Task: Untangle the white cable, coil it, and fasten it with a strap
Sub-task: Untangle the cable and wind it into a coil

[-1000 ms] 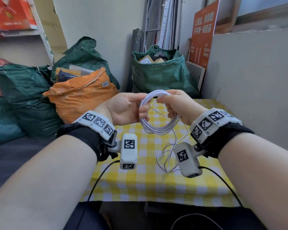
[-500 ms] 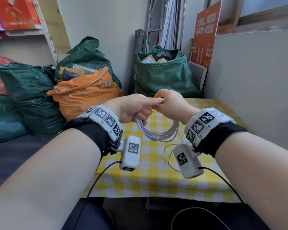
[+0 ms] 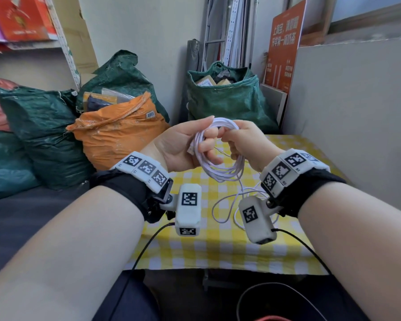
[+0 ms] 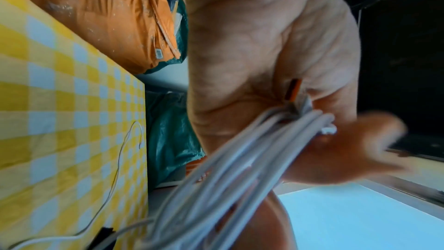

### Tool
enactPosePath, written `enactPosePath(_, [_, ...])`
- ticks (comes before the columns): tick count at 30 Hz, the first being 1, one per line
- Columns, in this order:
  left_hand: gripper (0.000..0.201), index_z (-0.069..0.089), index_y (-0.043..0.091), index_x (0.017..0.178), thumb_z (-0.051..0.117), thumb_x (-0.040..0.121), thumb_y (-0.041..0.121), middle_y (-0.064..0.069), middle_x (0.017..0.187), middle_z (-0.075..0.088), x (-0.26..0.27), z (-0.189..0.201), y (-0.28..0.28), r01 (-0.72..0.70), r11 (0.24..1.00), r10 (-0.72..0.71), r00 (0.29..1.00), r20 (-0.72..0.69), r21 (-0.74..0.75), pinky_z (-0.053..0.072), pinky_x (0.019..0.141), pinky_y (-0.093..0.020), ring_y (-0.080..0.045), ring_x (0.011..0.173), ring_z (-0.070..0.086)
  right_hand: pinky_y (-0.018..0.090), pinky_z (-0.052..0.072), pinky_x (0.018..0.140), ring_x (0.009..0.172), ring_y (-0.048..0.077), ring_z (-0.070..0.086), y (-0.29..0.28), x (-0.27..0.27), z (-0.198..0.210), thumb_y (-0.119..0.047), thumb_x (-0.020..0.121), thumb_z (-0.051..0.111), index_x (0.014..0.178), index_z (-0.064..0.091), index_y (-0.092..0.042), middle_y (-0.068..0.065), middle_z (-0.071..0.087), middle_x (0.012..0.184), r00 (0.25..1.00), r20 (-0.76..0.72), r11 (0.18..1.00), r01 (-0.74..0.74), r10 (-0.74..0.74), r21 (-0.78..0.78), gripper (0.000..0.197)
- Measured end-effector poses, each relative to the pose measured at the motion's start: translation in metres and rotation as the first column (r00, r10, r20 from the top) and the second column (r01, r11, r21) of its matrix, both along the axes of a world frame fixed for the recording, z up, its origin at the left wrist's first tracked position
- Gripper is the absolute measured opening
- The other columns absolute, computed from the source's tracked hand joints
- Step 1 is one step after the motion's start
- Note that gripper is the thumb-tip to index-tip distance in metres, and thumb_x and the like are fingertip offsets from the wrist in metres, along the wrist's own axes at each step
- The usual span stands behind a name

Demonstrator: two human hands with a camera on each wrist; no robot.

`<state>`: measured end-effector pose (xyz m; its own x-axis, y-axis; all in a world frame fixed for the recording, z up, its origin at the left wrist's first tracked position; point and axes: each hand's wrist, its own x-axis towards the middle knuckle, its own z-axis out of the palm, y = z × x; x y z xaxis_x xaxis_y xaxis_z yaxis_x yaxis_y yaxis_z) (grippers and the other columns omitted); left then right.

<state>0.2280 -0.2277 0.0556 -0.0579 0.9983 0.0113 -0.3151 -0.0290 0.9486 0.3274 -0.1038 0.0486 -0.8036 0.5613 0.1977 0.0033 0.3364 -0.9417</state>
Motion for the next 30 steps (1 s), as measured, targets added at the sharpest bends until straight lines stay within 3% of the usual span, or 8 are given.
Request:
enactPosePath(2, [0.035, 0.055, 0.018, 0.067, 0.043, 0.09, 0.041, 0.01, 0.039, 0.034, 0.004, 0.002, 0.0, 0.091, 0.994, -0.095, 0.992, 0.077, 0.061, 0.054, 0.065, -0.027, -0.008, 0.034, 0.035, 0.022, 0.03, 0.041, 0.036, 0.01, 0.029, 0.0, 0.0, 0.0, 0.003, 0.087, 0.047, 0.064, 0.05, -0.015, -0.001, 0.032, 0.051, 0.999, -0.042, 0.998, -0.006, 0.004, -0.059, 0.029])
enactPosePath(6, [0.037, 0.053, 0.016, 0.07, 0.037, 0.093, 0.04, 0.009, 0.036, 0.028, 0.004, 0.011, -0.001, 0.048, 0.993, -0.068, 0.978, 0.197, 0.106, 0.041, 0.043, -0.018, -0.008, 0.035, 0.014, 0.022, 0.046, 0.047, 0.043, 0.014, 0.049, 0.003, 0.006, -0.003, -0.018, 0.091, 0.056, 0.08, 0.064, -0.013, 0.003, 0.051, 0.056, 0.996, 0.073, 0.991, -0.043, 0.052, -0.127, 0.014])
enactPosePath(9, [0.039, 0.048, 0.016, 0.067, 0.033, 0.095, 0.038, 0.008, 0.033, 0.029, 0.0, 0.017, -0.002, -0.104, 0.987, 0.071, 0.967, 0.244, 0.123, 0.027, 0.036, -0.016, -0.007, 0.035, 0.01, 0.028, 0.055, 0.063, 0.054, 0.016, 0.06, 0.005, 0.011, -0.01, -0.047, 0.087, 0.061, 0.085, 0.067, -0.013, 0.004, 0.061, 0.064, 0.971, 0.19, 0.975, -0.11, 0.146, -0.192, 0.034])
enactPosePath(12, [0.037, 0.041, 0.018, 0.068, 0.031, 0.097, 0.037, 0.006, 0.031, 0.03, -0.009, 0.023, -0.006, -0.247, 0.961, 0.205, 0.939, 0.278, 0.125, 0.02, 0.036, -0.016, -0.008, 0.032, 0.009, 0.027, 0.051, 0.063, 0.053, 0.016, 0.055, 0.008, 0.014, -0.014, -0.063, 0.084, 0.052, 0.086, 0.065, -0.015, 0.001, 0.058, 0.061, 0.959, 0.232, 0.98, -0.129, 0.162, -0.151, 0.049])
enactPosePath(15, [0.038, 0.039, 0.018, 0.068, 0.03, 0.1, 0.036, 0.006, 0.031, 0.027, -0.021, 0.027, -0.01, -0.374, 0.92, 0.323, 0.892, 0.317, 0.114, 0.021, 0.036, -0.016, -0.008, 0.024, 0.022, 0.024, 0.049, 0.061, 0.054, 0.012, 0.052, 0.012, 0.018, -0.016, -0.053, 0.089, 0.054, 0.089, 0.064, -0.012, -0.001, 0.054, 0.061, 0.964, 0.216, 0.984, -0.136, 0.158, -0.111, 0.042])
enactPosePath(20, [0.039, 0.037, 0.018, 0.067, 0.03, 0.101, 0.036, 0.007, 0.032, 0.025, -0.031, 0.027, -0.013, -0.525, 0.845, 0.44, 0.793, 0.422, 0.105, 0.021, 0.037, -0.016, -0.007, 0.024, 0.022, 0.031, 0.053, 0.077, 0.069, 0.013, 0.059, 0.019, 0.02, -0.012, -0.02, 0.086, 0.066, 0.079, 0.064, -0.02, -0.002, 0.064, 0.071, 0.93, 0.361, 0.984, -0.119, 0.064, 0.131, 0.008])
enactPosePath(25, [0.04, 0.037, 0.018, 0.067, 0.031, 0.102, 0.036, 0.008, 0.034, 0.023, -0.033, 0.031, -0.012, -0.655, 0.75, 0.562, 0.704, 0.435, 0.092, 0.02, 0.035, -0.017, -0.006, 0.026, 0.019, 0.023, 0.045, 0.057, 0.063, 0.012, 0.056, 0.017, 0.023, -0.005, -0.014, 0.088, 0.061, 0.084, 0.065, -0.017, -0.001, 0.065, 0.075, 0.877, 0.481, 0.975, -0.104, -0.002, 0.195, 0.007])
enactPosePath(30, [0.036, 0.037, 0.02, 0.069, 0.04, 0.1, 0.036, 0.009, 0.035, 0.02, -0.026, 0.035, -0.009, -0.67, 0.734, 0.609, 0.723, 0.326, 0.112, 0.021, 0.036, -0.018, -0.005, 0.028, 0.018, 0.02, 0.038, 0.046, 0.053, 0.011, 0.05, 0.015, 0.025, -0.006, -0.003, 0.088, 0.052, 0.083, 0.066, -0.016, 0.001, 0.069, 0.077, 0.855, 0.518, 0.98, -0.118, 0.018, 0.161, 0.02])
